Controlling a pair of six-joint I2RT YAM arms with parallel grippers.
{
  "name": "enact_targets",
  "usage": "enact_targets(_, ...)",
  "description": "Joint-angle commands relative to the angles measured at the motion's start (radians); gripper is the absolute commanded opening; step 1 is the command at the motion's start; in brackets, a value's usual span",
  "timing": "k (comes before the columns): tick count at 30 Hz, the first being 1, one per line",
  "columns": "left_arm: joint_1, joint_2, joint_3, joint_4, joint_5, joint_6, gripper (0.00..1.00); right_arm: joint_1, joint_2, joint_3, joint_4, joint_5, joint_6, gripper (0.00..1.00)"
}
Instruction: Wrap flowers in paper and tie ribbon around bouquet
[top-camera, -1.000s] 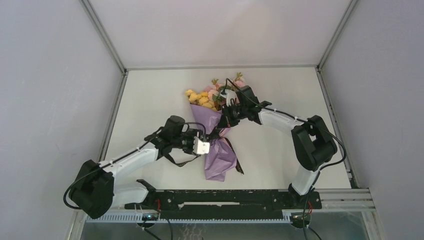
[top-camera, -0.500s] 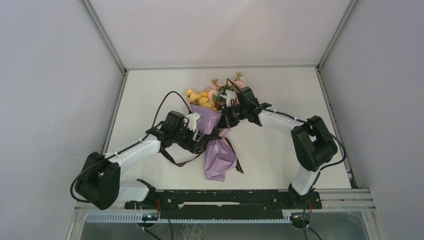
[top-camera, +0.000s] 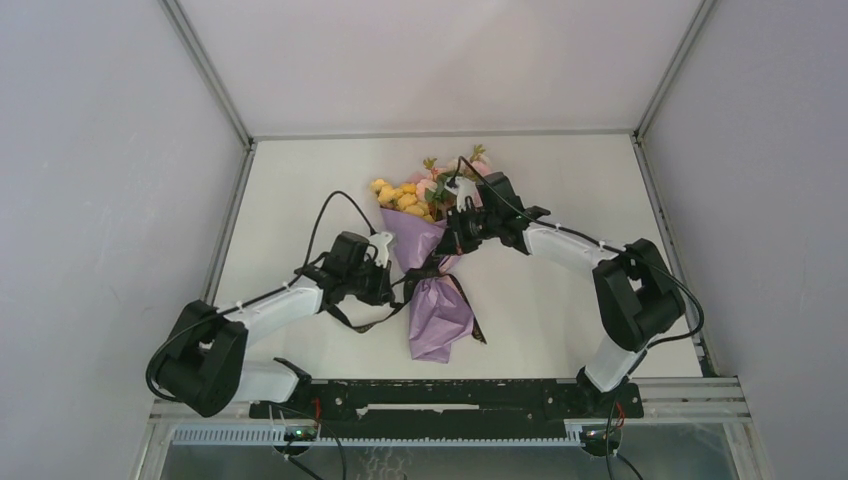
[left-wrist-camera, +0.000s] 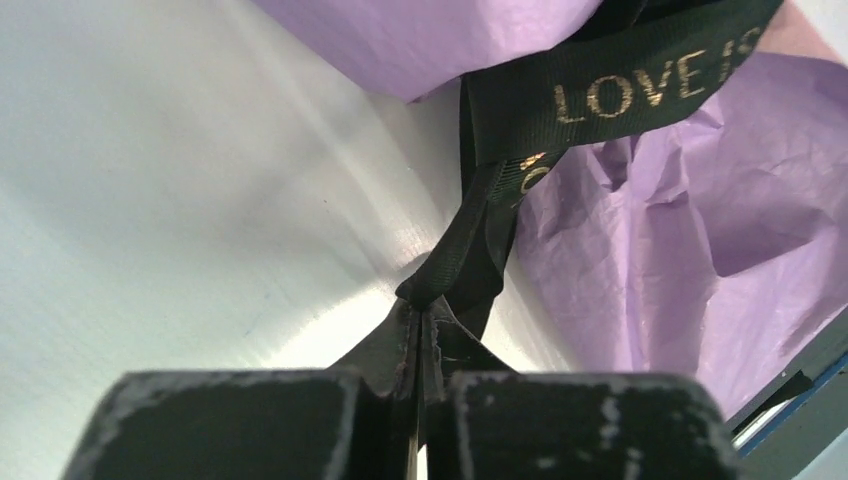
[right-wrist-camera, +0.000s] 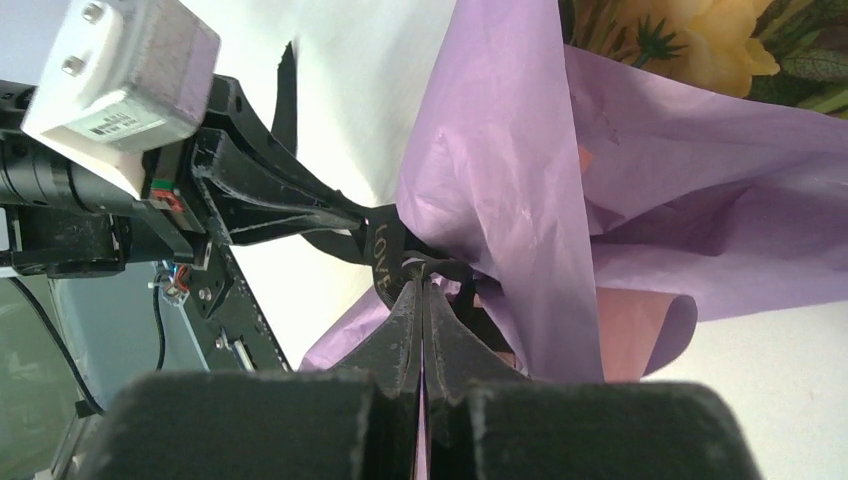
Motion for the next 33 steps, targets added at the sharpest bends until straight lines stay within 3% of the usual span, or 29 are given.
enact_targets(1,0.013,-0.073,0.030,-0.002,-0.038,-0.017,0.00,-0.022,-0.089,-0.023,0.010,0.040,0.017,0.00)
enact_targets(4,0.054,-0.099,0.079,-0.038,-0.063,0.010,0.00,-0.043,-0.122,-0.072,0.007,0.055,0.034,0.00)
enact_targets(7,0.075,-0.108,0.123,-0.060,-0.052,0.164,0.00,-0.074,-0.164,-0.134,0.013,0.074,0.057,0.00)
enact_targets(9,0.076,-0.110,0.117,-0.036,-0.055,0.421,0.00,-0.096,-0.189,-0.177,0.027,0.081,0.078,0.00)
enact_targets(12,0.074,-0.112,0.011,0.023,-0.052,0.935,0.00,-0.126,-0.200,-0.240,0.051,0.087,0.104,0.00)
enact_targets(15,0.072,-0.091,-0.086,0.104,-0.083,1.224,0.00,-0.161,-0.188,-0.305,0.096,0.063,0.140,0.00)
enact_targets(20,0.074,-0.081,-0.142,0.153,-0.104,1.415,0.00,-0.221,-0.155,-0.364,0.115,0.057,0.162,0.00)
enact_targets(28,0.116,-0.058,-0.159,0.208,-0.108,1.573,0.00,-0.272,-0.119,-0.399,0.142,0.042,0.189,0.00)
enact_targets(33,0.191,-0.047,-0.141,0.198,-0.105,1.739,0.00,-0.318,-0.087,-0.429,0.148,0.038,0.211,0.00)
